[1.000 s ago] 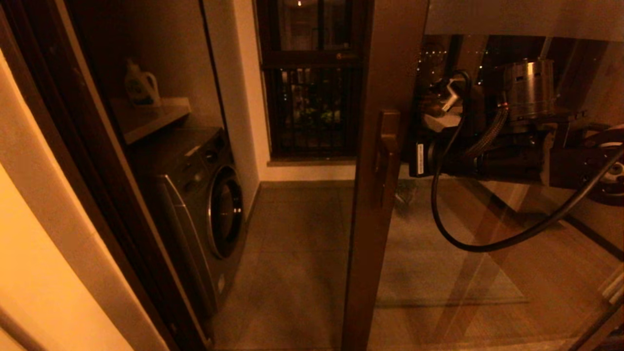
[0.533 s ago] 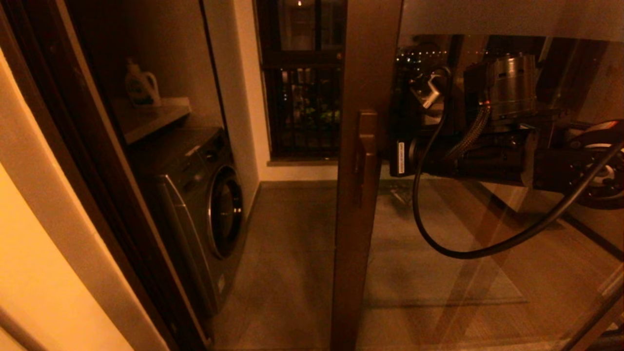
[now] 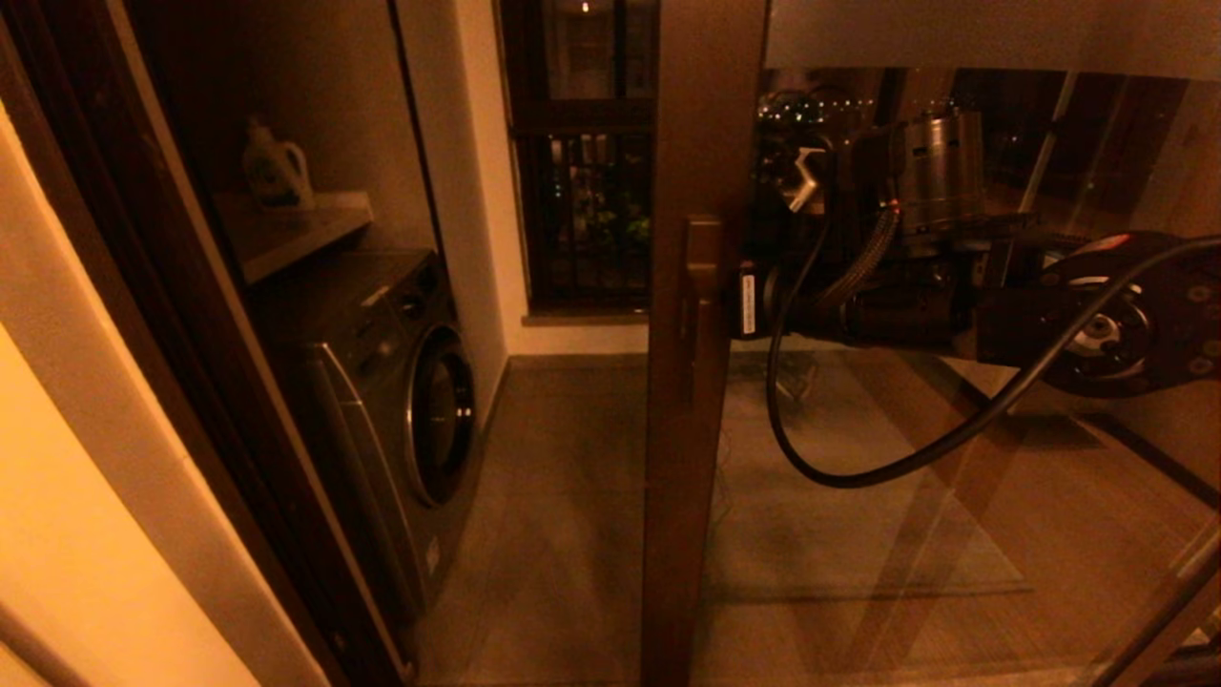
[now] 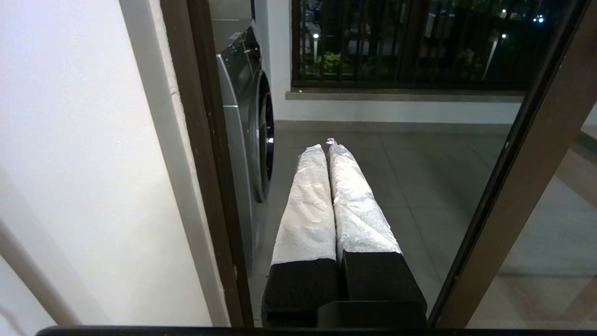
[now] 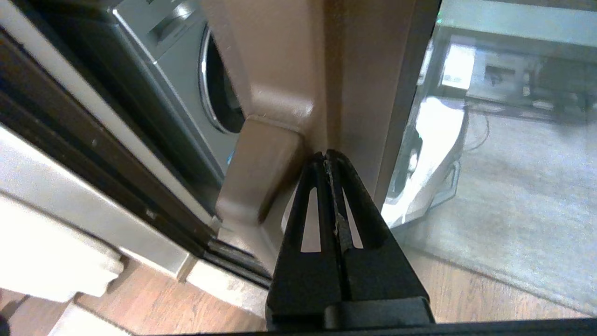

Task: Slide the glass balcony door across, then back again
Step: Close the slid door

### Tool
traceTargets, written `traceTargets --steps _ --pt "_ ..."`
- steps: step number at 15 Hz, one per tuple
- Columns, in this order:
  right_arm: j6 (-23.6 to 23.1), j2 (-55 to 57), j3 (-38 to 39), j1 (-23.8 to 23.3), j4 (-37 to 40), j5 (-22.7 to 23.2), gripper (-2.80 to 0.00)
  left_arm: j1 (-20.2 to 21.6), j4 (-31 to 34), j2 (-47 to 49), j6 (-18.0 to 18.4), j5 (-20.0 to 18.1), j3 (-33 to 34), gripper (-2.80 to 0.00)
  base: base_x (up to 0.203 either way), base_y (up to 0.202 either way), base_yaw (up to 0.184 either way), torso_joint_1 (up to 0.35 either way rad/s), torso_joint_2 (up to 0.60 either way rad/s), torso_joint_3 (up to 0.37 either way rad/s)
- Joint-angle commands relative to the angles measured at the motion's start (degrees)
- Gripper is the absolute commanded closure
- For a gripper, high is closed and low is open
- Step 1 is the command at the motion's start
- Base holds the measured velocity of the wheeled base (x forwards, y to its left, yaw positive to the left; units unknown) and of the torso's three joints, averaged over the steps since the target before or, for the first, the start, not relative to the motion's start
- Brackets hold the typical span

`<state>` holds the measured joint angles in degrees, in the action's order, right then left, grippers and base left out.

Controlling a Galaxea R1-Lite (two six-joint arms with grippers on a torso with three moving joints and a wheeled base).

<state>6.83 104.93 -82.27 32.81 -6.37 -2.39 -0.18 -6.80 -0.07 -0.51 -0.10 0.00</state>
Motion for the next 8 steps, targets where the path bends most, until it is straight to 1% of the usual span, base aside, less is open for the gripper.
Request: traceTargets --steps 1,8 --pt "0.03 1.71 -1.16 1.09 -0.22 0.19 0.00 0.01 -0.05 0.07 -0.02 0.01 2.29 0.00 0.000 0.000 0.000 0.000 0.00 0.000" --pt "0.82 2.77 -2.64 4.26 -0.22 0.10 0.00 0.01 -0.05 0.07 -0.02 0.01 2.29 0.00 0.000 0.000 0.000 0.000 0.00 0.000"
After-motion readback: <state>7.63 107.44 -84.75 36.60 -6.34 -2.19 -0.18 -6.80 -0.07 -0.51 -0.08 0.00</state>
